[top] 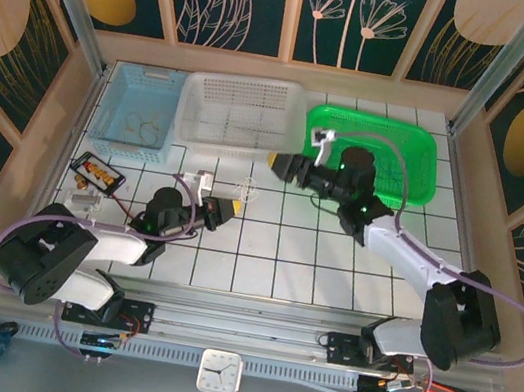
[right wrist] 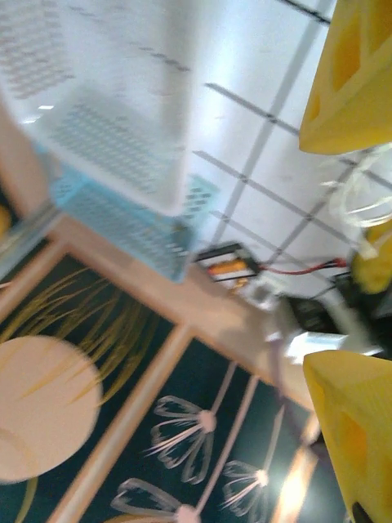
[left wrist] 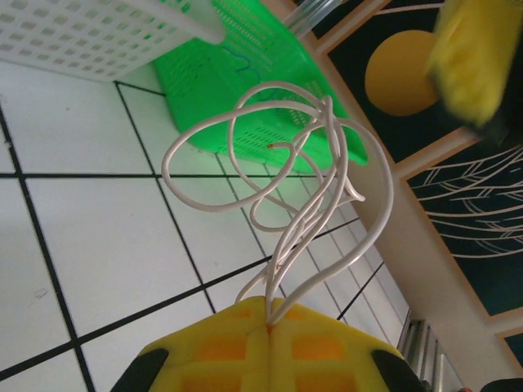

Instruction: Untangle the cables

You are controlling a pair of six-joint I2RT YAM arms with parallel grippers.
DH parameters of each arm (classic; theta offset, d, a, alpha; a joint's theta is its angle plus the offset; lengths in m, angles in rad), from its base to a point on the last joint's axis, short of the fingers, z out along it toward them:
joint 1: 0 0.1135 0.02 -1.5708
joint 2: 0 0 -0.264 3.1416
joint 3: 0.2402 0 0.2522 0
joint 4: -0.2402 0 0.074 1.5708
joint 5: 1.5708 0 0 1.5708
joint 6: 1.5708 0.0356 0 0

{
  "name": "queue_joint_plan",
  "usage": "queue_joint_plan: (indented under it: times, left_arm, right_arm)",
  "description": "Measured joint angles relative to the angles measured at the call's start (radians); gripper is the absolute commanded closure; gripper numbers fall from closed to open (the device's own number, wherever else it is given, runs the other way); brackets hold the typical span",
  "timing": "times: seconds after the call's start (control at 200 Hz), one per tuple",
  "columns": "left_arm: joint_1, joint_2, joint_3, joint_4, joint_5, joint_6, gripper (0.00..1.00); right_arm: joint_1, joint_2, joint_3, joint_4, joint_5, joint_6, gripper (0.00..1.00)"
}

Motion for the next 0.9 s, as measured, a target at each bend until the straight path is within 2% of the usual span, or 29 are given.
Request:
queue_joint_plan:
  times: [0.1, 0.28, 0.741, 0.901]
  left_arm:
    - [0.000, -0.024, 0.010, 0.000, 0.006, -0.013, 1.00]
    - [0.000, -0.050, 0.027, -0.004, 0.012, -0.023, 1.00]
    - [0.000, -0.062, 0.027, -0.023, 0.014, -0.023, 1.00]
    - [0.000, -0.074, 0.027, -0.025, 0.014, -0.024, 1.00]
  right_arm:
    - [0.069, -0.019, -0.096, 0.000, 0.028, -0.009, 0.41]
    - [0.130, -0.022, -0.165, 0.025, 0.062, -0.017, 0.55]
    - [0.165, 0.059, -0.158, 0.120, 0.112, -0.013, 0.64]
    - [0.159, 0.071, -0.150, 0.135, 0.128, -0.011, 0.73]
